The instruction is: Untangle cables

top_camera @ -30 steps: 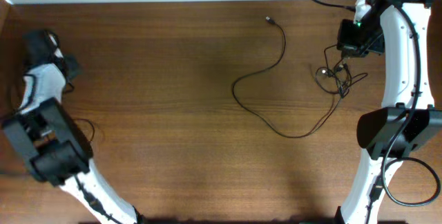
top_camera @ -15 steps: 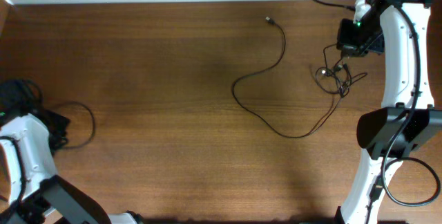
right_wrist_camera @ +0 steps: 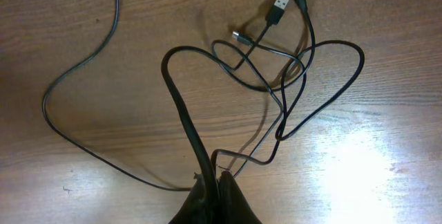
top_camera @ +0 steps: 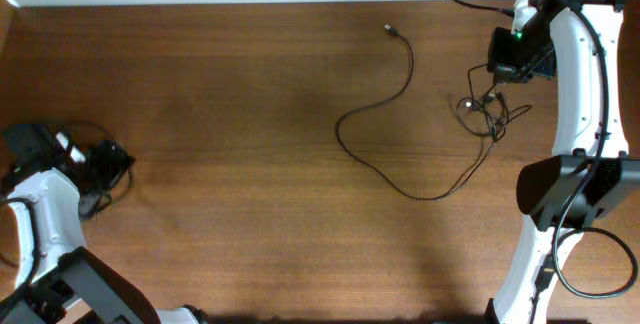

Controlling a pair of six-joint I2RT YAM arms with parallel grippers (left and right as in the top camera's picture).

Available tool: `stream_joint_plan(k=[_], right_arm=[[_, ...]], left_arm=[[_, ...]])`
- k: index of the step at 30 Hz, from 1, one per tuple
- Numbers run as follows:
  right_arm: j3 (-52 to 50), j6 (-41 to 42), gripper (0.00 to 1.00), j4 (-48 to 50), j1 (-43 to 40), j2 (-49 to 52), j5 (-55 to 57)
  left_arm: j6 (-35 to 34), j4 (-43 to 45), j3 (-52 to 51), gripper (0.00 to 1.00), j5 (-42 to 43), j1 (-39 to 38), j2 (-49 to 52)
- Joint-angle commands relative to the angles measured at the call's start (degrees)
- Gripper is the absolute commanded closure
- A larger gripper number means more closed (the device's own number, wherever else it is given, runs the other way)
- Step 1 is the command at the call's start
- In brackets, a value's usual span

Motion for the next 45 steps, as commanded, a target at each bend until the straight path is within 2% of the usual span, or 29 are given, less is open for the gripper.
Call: stream_joint_plan(k=[1, 2, 6, 11, 14, 18, 21, 23, 27, 32, 34, 36, 38, 41, 43, 44, 45], right_arm=[[0.1, 0.2, 0.96, 0.0, 0.4, 0.2, -0.2], [0.1, 0.2, 0.96, 0.0, 0.4, 0.2, -0.2], [0.1, 0.2, 0.96, -0.3, 0.4, 0.2, -0.2], [0.1, 0.2, 0.96, -0.4, 0.4, 0.2, -0.2], [0.1, 0.2, 0.96, -0.5, 0.4, 0.2, -0.2], [0.1, 0.2, 0.96, -0.7, 0.4, 0.2, -0.2], [0.1, 0.2, 0.96, -0.7, 0.4, 0.2, -0.2], [0.1, 0.2, 0.96, -0.7, 0.4, 0.2, -0.2], [0.1, 0.2, 0.96, -0.8, 0.4, 0.2, -0.2], [0.1, 0.2, 0.96, -0.9, 0.4, 0.2, -0.2], [0.1, 0.2, 0.96, -0.9, 0.4, 0.2, -0.2], [0.1, 0.2, 0.96, -0.9, 0.4, 0.2, -0.2], [0.1, 0.2, 0.96, -0.9, 0.4, 0.2, -0.2], [0.1, 0.2, 0.96, -0.9, 0.4, 0.2, -0.4], [0.1, 0.2, 0.96, -0.9, 1.1, 0.2, -0.6], [0.1, 0.2, 0.96, -0.9, 1.6, 0.2, -0.6], [0.1, -0.2, 0.96, -0.6, 2.6, 0.2, -1.0]], left_arm=[[14.4, 5.1, 0.4, 0.11, 8.4, -5.1, 0.7], [17.4, 9.4, -0.2, 0.13, 7.8, -7.9, 2.4], [17.9, 20.1, -0.2, 0.13, 6.4, -11.0, 10.6], [17.8, 25.4, -0.2, 0.06, 2.5, -11.0, 14.8], [17.9, 25.4, -0.2, 0.0, 0.6, -11.0, 16.2], [17.9, 24.5, -0.2, 0.0, -0.5, -10.9, 18.9], [17.8, 23.1, -0.2, 0.0, -8.4, -10.2, 18.9], [14.8, 21.7, -0.2, 0.0, -11.6, -7.3, 18.9], [10.3, 19.8, -0.2, 0.01, -11.8, 1.0, 18.9], [4.7, 19.5, -0.2, 0.01, -11.8, 8.0, 18.8], [4.6, 19.1, -0.2, 0.01, -11.2, 8.7, 18.7], [5.7, 19.2, -0.1, 0.01, -5.0, 7.4, 17.6], [7.3, 19.2, 0.1, 0.01, -4.4, 3.9, 13.9], [7.6, 18.7, 0.1, 0.0, -3.9, -4.3, 6.4], [7.8, 18.0, 0.1, 0.0, -3.8, -12.6, 3.0], [7.8, 17.8, 0.1, 0.0, -2.6, -16.1, 2.2], [7.8, 18.1, 0.1, 0.0, 3.0, -19.5, 1.5]])
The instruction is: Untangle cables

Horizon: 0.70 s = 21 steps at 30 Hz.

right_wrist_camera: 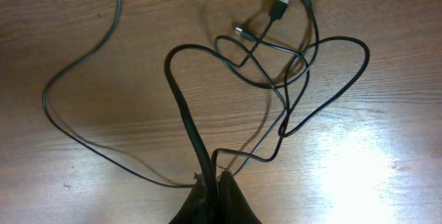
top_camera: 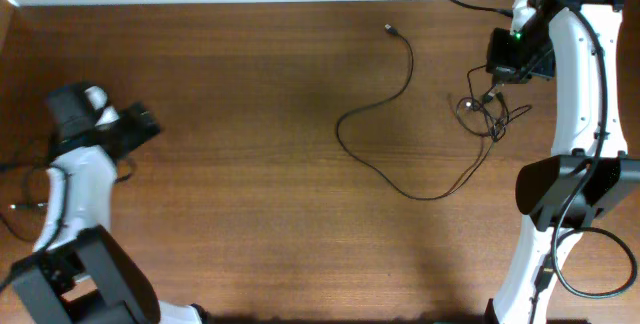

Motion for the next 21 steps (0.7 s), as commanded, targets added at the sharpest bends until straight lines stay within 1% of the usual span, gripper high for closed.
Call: stream_joint_plan(k=[1, 2, 3, 4, 7, 8, 9, 10, 11, 12, 13, 15, 17, 19, 21], right_arm=[[0.2, -2.2, 0.96, 0.3, 3.6, 0.2, -4.1], [0.2, -3.8, 0.96, 0.6, 5.4, 0.2, -7.6], [0.5, -4.4, 0.96, 0.7, 7.4, 0.2, -9.5], [1.4, -4.4, 0.96, 0.4, 10.4, 0.0, -9.8], [6.2, -4.4, 0.96, -0.3, 16.4, -3.4, -10.5], [10.6, -4.1, 0.96, -0.3, 17.8, -6.9, -10.8], [13.0, -3.6, 0.96, -0.3, 17.7, -9.2, -10.9], [15.8, -2.4, 0.96, -0.3, 17.3, -12.0, -10.9], [17.3, -1.7, 0.96, -0.1, 16.8, -14.4, -10.9], [17.7, -1.0, 0.96, -0.1, 16.4, -15.7, -10.9], [17.7, -0.4, 0.96, -0.2, 15.5, -17.0, -11.5], [17.7, -0.4, 0.96, -0.3, 12.6, -18.0, -17.1], [17.7, -0.5, 0.96, -0.3, 9.9, -18.0, -20.5], [17.7, -0.7, 0.96, -0.3, 9.1, -18.0, -21.2], [17.7, -0.7, 0.96, -0.3, 9.1, -18.0, -23.1]], left_arm=[[0.9, 1.1, 0.0, 0.0, 16.3, -11.6, -2.5], [0.9, 2.6, -0.1, 0.06, 19.3, -15.6, -2.5], [0.9, 4.3, -0.1, 0.07, 18.6, -19.3, -2.5], [0.9, 6.0, -0.1, 0.07, 18.3, -22.8, -2.5], [0.7, 10.4, -0.1, 0.05, 18.2, -28.8, -2.5], [0.7, 12.3, -0.1, 0.0, 18.4, -30.9, -2.5], [0.7, 13.5, -0.1, 0.01, 18.8, -32.7, -2.5], [0.7, 15.5, -0.1, 0.01, 21.1, -34.9, -2.5], [0.7, 18.6, -0.1, 0.01, 25.4, -37.4, -2.5], [0.7, 21.3, -0.1, 0.01, 27.6, -40.0, -2.5], [0.7, 23.5, -0.1, 0.0, 27.9, -42.5, -2.5], [0.7, 27.4, -0.1, 0.01, 27.9, -47.8, -2.5], [0.7, 29.5, -0.1, 0.01, 29.0, -51.8, -2.4], [0.7, 31.1, -0.1, 0.0, 30.0, -54.1, -1.3], [0.5, 34.8, -0.1, 0.01, 32.6, -54.9, 1.7]])
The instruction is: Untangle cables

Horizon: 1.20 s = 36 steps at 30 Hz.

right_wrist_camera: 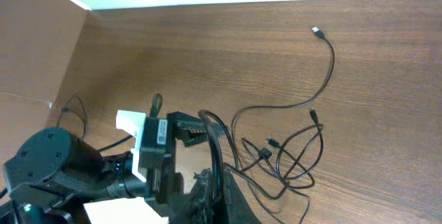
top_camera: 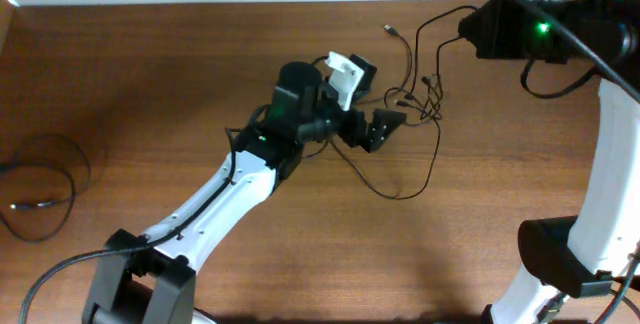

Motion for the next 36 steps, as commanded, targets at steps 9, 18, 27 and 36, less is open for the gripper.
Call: stream_joint_plan(k=[9, 18, 27, 36], right_arm=[[0.0, -0.1, 0.96, -0.3, -0.2, 0.0, -3.3], [0.0, -0.9, 0.96, -0.3, -2.8, 0.0, 0.9], [-6.8, -0.7, 0.96, -0.3, -20.7, 0.2, -3.0], [-9.2, -3.5, 0.96, -0.3, -6.2, 0.2, -3.4]], left_arm=[[0.3, 15.6, 0.3, 0.24, 1.1, -0.6, 14.5], [-2.7, -2.8, 0.3, 1.0, -22.7, 6.4, 12.7], [0.4, -16.8, 0.3, 0.92, -25.8, 14.0, 11.3], [13.8, -43.9, 21.1, 0.01, -0.8, 14.1, 3.3]])
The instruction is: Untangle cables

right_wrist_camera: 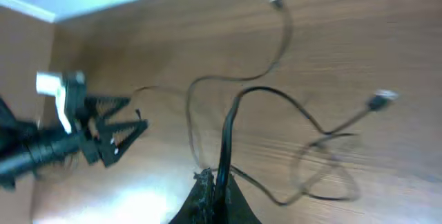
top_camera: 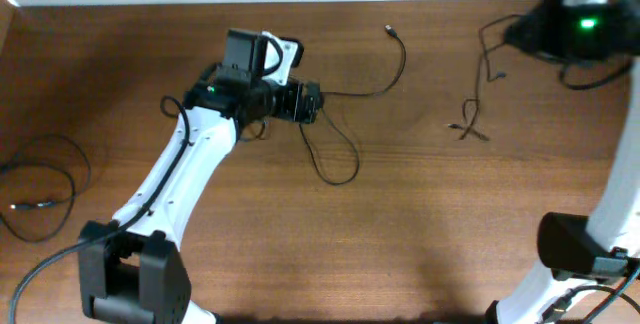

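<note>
My right gripper (right_wrist_camera: 219, 182) is shut on a thick black cable (right_wrist_camera: 231, 124) and is raised at the table's far right (top_camera: 515, 32). Thinner cables hang from it, a USB plug (right_wrist_camera: 380, 99) among them, and their ends touch the table (top_camera: 468, 129). My left gripper (top_camera: 312, 104) is at mid-table, closed on a thin black cable (top_camera: 338, 169). That cable loops below the gripper and runs right to its small connector (top_camera: 389, 31). In the blurred right wrist view the left gripper (right_wrist_camera: 138, 112) lies well left of the bundle.
Another dark cable (top_camera: 40, 179) lies coiled at the table's left edge. The table's white back edge runs along the top. The left arm (top_camera: 180, 174) stretches diagonally from the front left corner to mid-table.
The left gripper, then open beside the lifted bundle, is now further left with the thin cable. The right gripper has moved right with the other cables. The two lots are apart.
The right gripper was shut on the bundle, low at the right; the left arm was over a cable at the left edge. The left arm then left that cable coiled there. Both grippers met mid-table at the raised bundle. Now they are apart, each holding cable.
</note>
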Controlling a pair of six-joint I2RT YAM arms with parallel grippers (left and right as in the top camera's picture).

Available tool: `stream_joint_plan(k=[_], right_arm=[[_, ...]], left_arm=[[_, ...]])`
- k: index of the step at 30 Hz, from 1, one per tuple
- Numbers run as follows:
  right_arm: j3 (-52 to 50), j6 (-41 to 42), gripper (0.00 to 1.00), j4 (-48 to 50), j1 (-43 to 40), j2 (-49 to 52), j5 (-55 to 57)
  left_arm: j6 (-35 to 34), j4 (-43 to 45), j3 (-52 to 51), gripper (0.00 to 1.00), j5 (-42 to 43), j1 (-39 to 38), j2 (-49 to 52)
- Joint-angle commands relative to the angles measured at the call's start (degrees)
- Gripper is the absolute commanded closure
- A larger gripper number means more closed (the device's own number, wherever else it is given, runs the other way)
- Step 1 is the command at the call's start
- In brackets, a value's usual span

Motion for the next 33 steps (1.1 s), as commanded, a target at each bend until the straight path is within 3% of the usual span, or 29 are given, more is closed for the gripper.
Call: stream_joint_plan(k=[1, 2, 5, 8, 12, 14, 16, 21, 23, 26, 28, 29, 30, 32, 33], right_arm=[[-0.1, -1.3, 0.96, -0.2, 4.5, 0.0, 0.1], [-0.1, -1.3, 0.96, -0.3, 5.1, 0.0, 0.2], [-0.1, -1.3, 0.96, -0.3, 5.2, 0.0, -0.1], [-0.1, -1.3, 0.96, -0.3, 7.6, 0.0, -0.5], [-0.1, -1.3, 0.96, 0.1, 9.6, 0.0, -0.5], [-0.1, -1.0, 0.96, 0.2, 9.6, 0.0, -0.5], [-0.1, -0.8, 0.96, 0.2, 9.6, 0.0, -0.6], [-0.1, -0.9, 0.96, 0.2, 9.6, 0.0, -2.3], [-0.1, -0.9, 0.96, 0.1, 9.6, 0.0, -2.2], [-0.1, -0.9, 0.96, 0.1, 9.6, 0.0, -2.0], [-0.1, -1.4, 0.96, 0.2, 9.6, 0.0, -1.7], [-0.1, -1.3, 0.96, 0.3, 9.6, 0.0, 0.0], [-0.1, -1.3, 0.86, 0.3, 9.6, 0.0, 1.7], [-0.1, -1.3, 0.47, 0.2, 9.6, 0.0, 5.3], [-0.1, -1.3, 0.38, 0.2, 9.6, 0.0, 6.8]], left_arm=[[6.4, -3.2, 4.4, 0.01, 17.6, 0.1, -1.2], [6.3, -4.8, 4.4, 0.01, 22.2, 0.1, -1.2], [6.3, -8.7, 4.5, 0.0, 22.7, 0.0, -1.2], [6.3, 4.3, 4.4, 0.01, 30.6, -0.7, -1.1], [0.9, 19.7, 4.4, 0.01, 30.5, -9.4, -0.8], [-1.6, 23.7, 4.4, 0.0, 30.5, -12.5, -0.8], [-1.6, 25.0, 4.4, 0.06, 25.8, -15.7, -0.8], [-3.8, 31.3, 4.4, 0.07, 19.4, -16.8, 2.3], [-5.2, 33.0, 4.4, 0.15, 17.4, -16.7, 4.5], [-5.2, 34.3, 4.4, 0.42, 11.8, -16.8, 5.0], [-5.2, 35.1, 4.4, 0.86, 9.8, -16.7, 5.0], [-5.2, 35.3, 4.4, 1.0, 9.4, -16.7, 5.0], [-5.2, 35.3, 4.4, 1.0, 9.4, -16.7, 5.0], [-5.3, 35.0, 4.5, 1.0, 9.4, -15.5, 4.7], [-5.4, 34.4, 4.5, 1.0, 9.4, -14.5, 4.4]])
